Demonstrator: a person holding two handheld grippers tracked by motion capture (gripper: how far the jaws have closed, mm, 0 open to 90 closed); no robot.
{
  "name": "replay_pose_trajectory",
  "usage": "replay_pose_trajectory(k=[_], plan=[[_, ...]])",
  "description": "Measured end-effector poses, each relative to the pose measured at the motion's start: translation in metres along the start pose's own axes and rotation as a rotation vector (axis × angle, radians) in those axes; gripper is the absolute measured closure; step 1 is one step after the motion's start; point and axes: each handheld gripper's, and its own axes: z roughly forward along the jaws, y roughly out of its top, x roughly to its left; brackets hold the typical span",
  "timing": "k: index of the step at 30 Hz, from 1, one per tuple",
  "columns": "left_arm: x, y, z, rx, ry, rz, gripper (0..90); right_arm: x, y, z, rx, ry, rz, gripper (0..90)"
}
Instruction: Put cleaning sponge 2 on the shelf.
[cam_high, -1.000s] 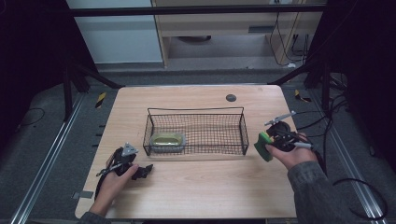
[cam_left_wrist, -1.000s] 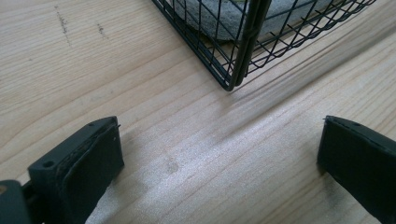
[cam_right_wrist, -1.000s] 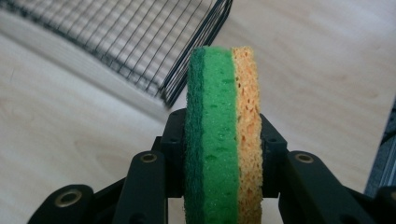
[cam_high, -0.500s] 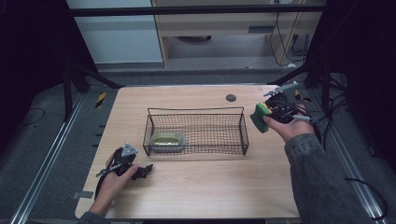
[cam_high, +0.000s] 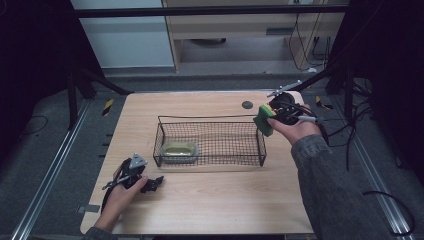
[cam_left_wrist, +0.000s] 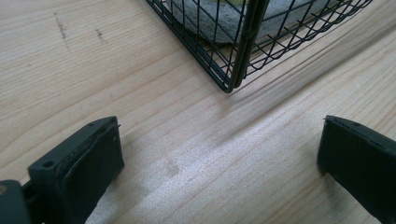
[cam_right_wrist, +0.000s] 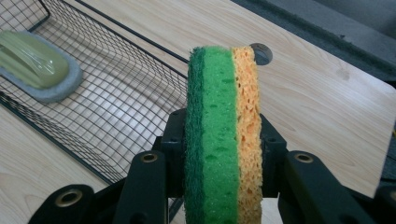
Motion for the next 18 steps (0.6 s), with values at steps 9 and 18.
replay_pose_trajectory(k=[9,18], plan=[[0.000,0.000,0.000,0.000,-0.001,0.000,0.0,0.006,0.003,0.013,0.006,0.014,-0.021,64.4],[0.000,0.000,0.000,-0.002,-0.002,-0.001,0.0,0.010,0.001,0.028,0.005,0.043,-0.020,64.4]])
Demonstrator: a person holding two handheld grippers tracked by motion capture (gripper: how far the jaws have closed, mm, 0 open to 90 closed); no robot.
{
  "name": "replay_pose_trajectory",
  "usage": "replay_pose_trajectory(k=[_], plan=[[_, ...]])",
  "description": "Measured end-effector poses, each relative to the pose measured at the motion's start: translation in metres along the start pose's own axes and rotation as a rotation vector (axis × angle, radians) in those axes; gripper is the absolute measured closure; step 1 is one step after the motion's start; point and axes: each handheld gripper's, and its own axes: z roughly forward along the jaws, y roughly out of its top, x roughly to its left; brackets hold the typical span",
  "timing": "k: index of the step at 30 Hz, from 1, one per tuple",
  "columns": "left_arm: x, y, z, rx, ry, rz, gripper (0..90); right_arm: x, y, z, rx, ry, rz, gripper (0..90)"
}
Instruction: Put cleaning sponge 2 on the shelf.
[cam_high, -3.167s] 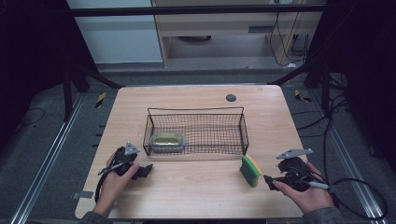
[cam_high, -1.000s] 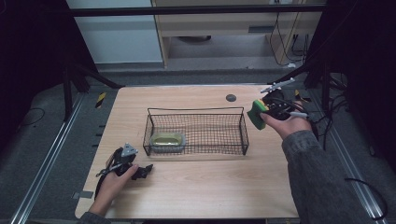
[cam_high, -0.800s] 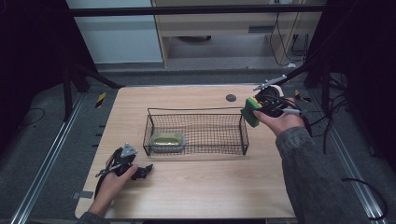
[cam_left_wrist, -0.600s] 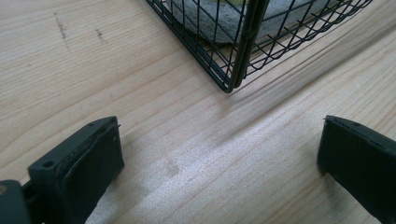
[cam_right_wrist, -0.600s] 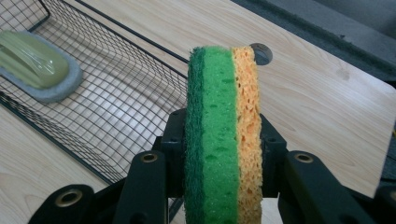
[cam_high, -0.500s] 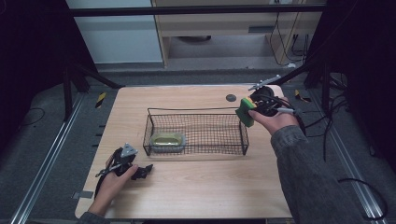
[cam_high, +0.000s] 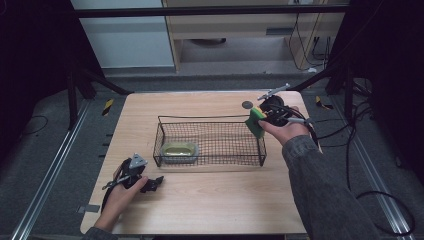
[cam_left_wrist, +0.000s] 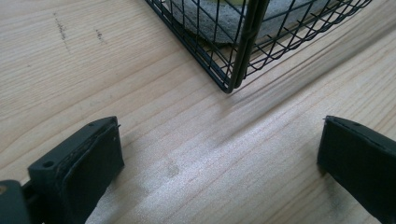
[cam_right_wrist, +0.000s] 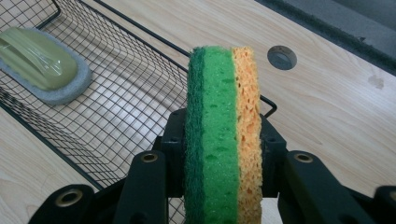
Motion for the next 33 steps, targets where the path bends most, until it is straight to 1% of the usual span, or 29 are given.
replay_pose_trajectory(k=[3,6,12,16,18,19,22,24,33], plan=[[0.000,0.000,0.000,0.000,0.000,0.000,0.0,0.001,-0.003,0.006,0.010,0.003,0.002,64.3],[0.000,0.000,0.000,0.000,0.000,0.001,0.0,0.001,-0.006,0.012,0.011,0.013,0.014,64.3],[0.001,0.000,0.000,0.004,-0.001,0.005,0.0,-0.001,-0.009,0.022,0.010,0.026,0.023,64.3],[0.001,0.000,0.000,0.004,-0.001,0.006,0.0,-0.003,-0.012,0.031,0.017,0.024,0.021,64.3],[0.001,0.000,0.000,0.005,-0.001,0.006,0.0,-0.004,-0.014,0.034,0.021,0.024,0.031,64.3],[0.001,0.000,0.000,0.004,-0.001,0.006,0.0,-0.005,-0.015,0.035,0.022,0.020,0.025,64.3],[0.001,0.000,0.000,0.004,-0.002,0.006,0.0,-0.007,-0.019,0.040,0.029,0.014,0.035,64.3],[0.001,0.000,0.000,0.004,-0.002,0.006,0.0,-0.008,-0.020,0.040,0.029,0.013,0.032,64.3],[0.001,0.000,0.000,0.005,-0.002,0.007,0.0,-0.010,-0.027,0.048,0.035,0.018,0.046,64.3]])
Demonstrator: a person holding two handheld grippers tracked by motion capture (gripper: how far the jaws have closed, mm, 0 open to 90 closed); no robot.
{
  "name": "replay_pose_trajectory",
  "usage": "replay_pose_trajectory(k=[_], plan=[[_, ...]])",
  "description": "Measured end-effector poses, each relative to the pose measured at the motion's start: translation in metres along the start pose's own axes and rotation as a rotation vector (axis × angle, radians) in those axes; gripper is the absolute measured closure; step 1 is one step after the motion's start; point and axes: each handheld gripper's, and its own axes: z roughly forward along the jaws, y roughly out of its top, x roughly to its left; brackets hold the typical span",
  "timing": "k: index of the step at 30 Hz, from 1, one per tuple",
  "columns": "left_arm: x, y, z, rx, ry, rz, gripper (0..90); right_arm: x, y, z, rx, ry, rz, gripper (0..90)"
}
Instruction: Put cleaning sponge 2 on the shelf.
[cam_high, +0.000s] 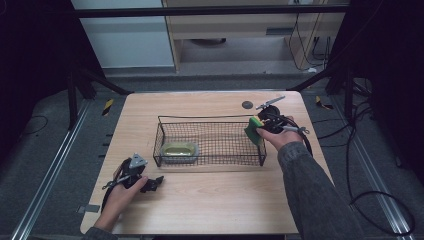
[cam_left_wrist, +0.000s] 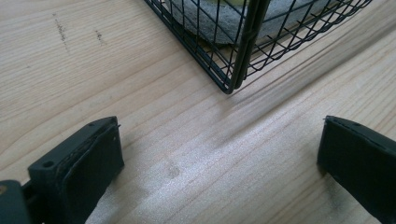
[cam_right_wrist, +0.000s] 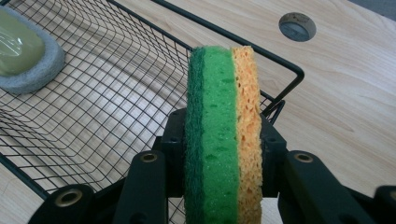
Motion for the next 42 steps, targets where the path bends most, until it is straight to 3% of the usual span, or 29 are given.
replay_pose_trajectory(k=[29,39,42], plan=[[0.000,0.000,0.000,0.000,-0.001,0.001,0.0,0.008,-0.012,0.035,0.064,-0.031,-0.035,64.0],[0.000,0.000,0.000,-0.001,-0.001,0.001,0.0,0.010,-0.011,0.038,0.071,-0.029,-0.036,63.0],[0.000,0.000,0.000,-0.001,-0.002,0.001,0.0,0.011,-0.010,0.039,0.078,-0.026,-0.036,59.0]])
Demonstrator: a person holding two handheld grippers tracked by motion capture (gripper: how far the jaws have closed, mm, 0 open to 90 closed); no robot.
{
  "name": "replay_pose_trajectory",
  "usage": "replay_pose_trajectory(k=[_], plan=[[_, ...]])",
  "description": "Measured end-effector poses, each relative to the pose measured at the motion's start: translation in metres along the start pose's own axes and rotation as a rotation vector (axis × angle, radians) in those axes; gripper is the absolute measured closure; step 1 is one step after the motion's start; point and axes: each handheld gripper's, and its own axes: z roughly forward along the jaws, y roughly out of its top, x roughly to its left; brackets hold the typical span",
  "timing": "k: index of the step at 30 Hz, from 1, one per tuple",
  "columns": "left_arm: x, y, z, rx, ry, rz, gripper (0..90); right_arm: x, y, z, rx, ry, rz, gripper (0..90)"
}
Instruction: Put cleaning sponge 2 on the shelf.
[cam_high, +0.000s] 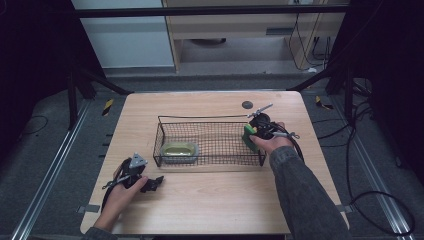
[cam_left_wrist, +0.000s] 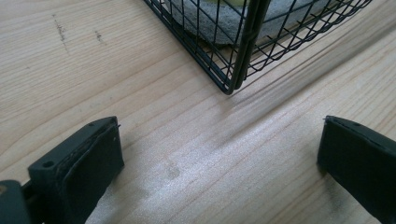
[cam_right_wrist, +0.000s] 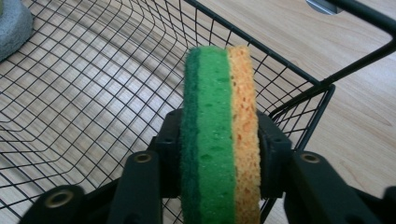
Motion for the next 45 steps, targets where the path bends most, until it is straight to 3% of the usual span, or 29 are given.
replay_pose_trajectory(k=[11,27,45], plan=[[0.000,0.000,0.000,0.000,0.000,0.001,0.0,0.004,0.003,-0.006,-0.008,-0.001,-0.003,53.3],[0.000,0.000,0.000,0.000,0.000,0.001,0.0,0.006,0.006,-0.025,-0.036,0.002,-0.012,55.7],[0.000,0.000,0.000,0.000,0.000,0.001,0.0,0.020,0.007,-0.028,-0.035,0.042,-0.043,62.7]])
